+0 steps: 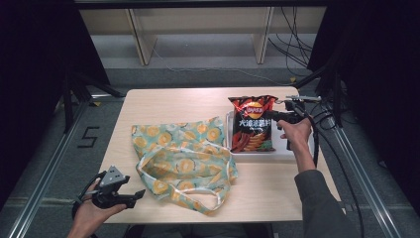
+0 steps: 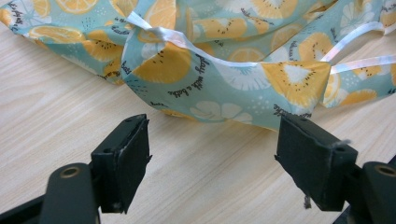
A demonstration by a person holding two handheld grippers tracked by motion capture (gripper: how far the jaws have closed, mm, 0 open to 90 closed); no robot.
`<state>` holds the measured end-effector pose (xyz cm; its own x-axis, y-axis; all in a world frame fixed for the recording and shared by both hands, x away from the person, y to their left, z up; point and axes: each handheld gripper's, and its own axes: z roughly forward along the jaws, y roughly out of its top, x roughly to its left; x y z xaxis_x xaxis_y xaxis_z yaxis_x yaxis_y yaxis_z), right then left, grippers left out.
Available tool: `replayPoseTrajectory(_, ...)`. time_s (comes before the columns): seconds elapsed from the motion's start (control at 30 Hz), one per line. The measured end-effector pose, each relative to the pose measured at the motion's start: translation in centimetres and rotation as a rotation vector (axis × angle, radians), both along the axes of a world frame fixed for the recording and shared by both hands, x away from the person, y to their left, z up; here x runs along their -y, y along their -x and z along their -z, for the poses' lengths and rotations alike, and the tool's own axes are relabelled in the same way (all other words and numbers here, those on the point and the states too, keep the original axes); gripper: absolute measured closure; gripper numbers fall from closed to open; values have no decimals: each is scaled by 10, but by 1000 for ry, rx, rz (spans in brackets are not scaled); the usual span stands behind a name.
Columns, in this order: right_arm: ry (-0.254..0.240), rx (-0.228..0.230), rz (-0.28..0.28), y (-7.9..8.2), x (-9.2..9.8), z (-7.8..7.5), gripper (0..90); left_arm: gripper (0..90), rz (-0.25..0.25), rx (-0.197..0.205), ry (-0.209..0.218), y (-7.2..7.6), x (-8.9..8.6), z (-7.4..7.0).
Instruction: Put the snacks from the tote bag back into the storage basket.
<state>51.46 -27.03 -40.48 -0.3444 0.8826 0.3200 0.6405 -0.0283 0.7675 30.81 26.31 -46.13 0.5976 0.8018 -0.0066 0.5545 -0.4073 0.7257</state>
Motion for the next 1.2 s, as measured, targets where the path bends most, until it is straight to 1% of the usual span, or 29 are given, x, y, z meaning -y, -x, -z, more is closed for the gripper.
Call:
replayPoseTrajectory(0.03,32,28,-10,-3,1,2,805,252,-8,1,1,0,0,0)
replayPoseTrajectory(0.07,42,20,-8,-3,0,3,800,252,11,6,-25,0,-2,0)
replayPoseTrajectory(0.1,53,18,-9,-4,0,5,791,252,-3,2,-3,0,-1,0)
replayPoseTrajectory(0.13,66,15,-3,-4,-1,6,787,252,-4,-1,-4,-1,-1,0)
replayPoseTrajectory(0.17,57,9,-6,-4,-2,6,786,252,0,-4,-12,-1,-2,0)
replayPoseTrajectory(0.23,69,11,-7,-5,-3,8,786,252,-12,-7,-2,-1,-2,1)
replayPoseTrajectory(0.27,58,-1,4,-5,-5,8,784,252,-3,-4,-12,-1,-3,0)
replayPoseTrajectory(0.3,49,-28,18,-3,-8,7,778,252,-8,-9,0,-1,-2,1)
replayPoseTrajectory(0.33,59,-23,14,-4,-8,8,767,252,-8,-13,-9,-1,-2,0)
replayPoseTrajectory(0.37,71,-17,14,-4,-7,8,756,252,-10,-2,2,-1,-2,2)
replayPoseTrajectory(0.4,53,-42,22,-4,-8,8,741,252,-10,-16,2,-1,-2,1)
replayPoseTrajectory(0.43,91,-17,4,-6,-5,10,741,252,-8,-14,2,-1,-2,2)
replayPoseTrajectory(0.53,104,-10,1,-6,-5,10,737,253,-14,6,0,-1,-2,0)
replayPoseTrajectory(0.6,93,-26,27,-4,-9,10,725,254,-7,9,-13,-1,-4,-1)
replayPoseTrajectory(0.67,81,-28,34,-4,-10,10,675,254,-19,6,2,-1,-3,0)
replayPoseTrajectory(0.7,112,-3,16,-5,-7,10,674,253,-16,3,-5,-1,-4,0)
replayPoseTrajectory(0.77,93,-18,33,-3,-12,8,684,254,-16,3,-4,-1,-4,0)
replayPoseTrajectory(0.8,110,7,12,-3,-10,8,686,254,-19,5,4,-1,-3,0)
replayPoseTrajectory(0.87,114,11,2,-1,-11,6,678,254,-19,5,3,-1,-3,0)
replayPoseTrajectory(0.9,106,21,4,0,-12,6,662,254,-16,3,-4,-1,-4,0)
replayPoseTrajectory(0.93,89,5,23,3,-16,4,651,254,-22,5,-8,-1,-4,0)
replayPoseTrajectory(0.97,119,36,-5,3,-14,3,642,254,-26,4,-4,-1,-4,0)
replayPoseTrajectory(1.0,129,49,-4,4,-14,3,632,253,-27,4,2,-1,-4,0)
replayPoseTrajectory(1.03,105,41,-1,7,-17,1,624,254,-25,0,9,-1,-4,0)
replayPoseTrajectory(1.07,94,62,-11,8,-17,0,615,254,-24,0,7,-1,-4,-1)
replayPoseTrajectory(1.1,84,65,-10,9,-18,0,599,253,-26,0,8,-1,-4,-1)
replayPoseTrajectory(1.13,43,31,3,14,-22,-2,587,253,-24,7,3,-1,-4,-1)
replayPoseTrajectory(1.17,39,36,-1,16,-23,-1,572,253,-25,4,-1,-1,-5,-2)
replayPoseTrajectory(1.2,74,67,-27,15,-22,1,570,253,-26,12,9,-1,-5,-1)
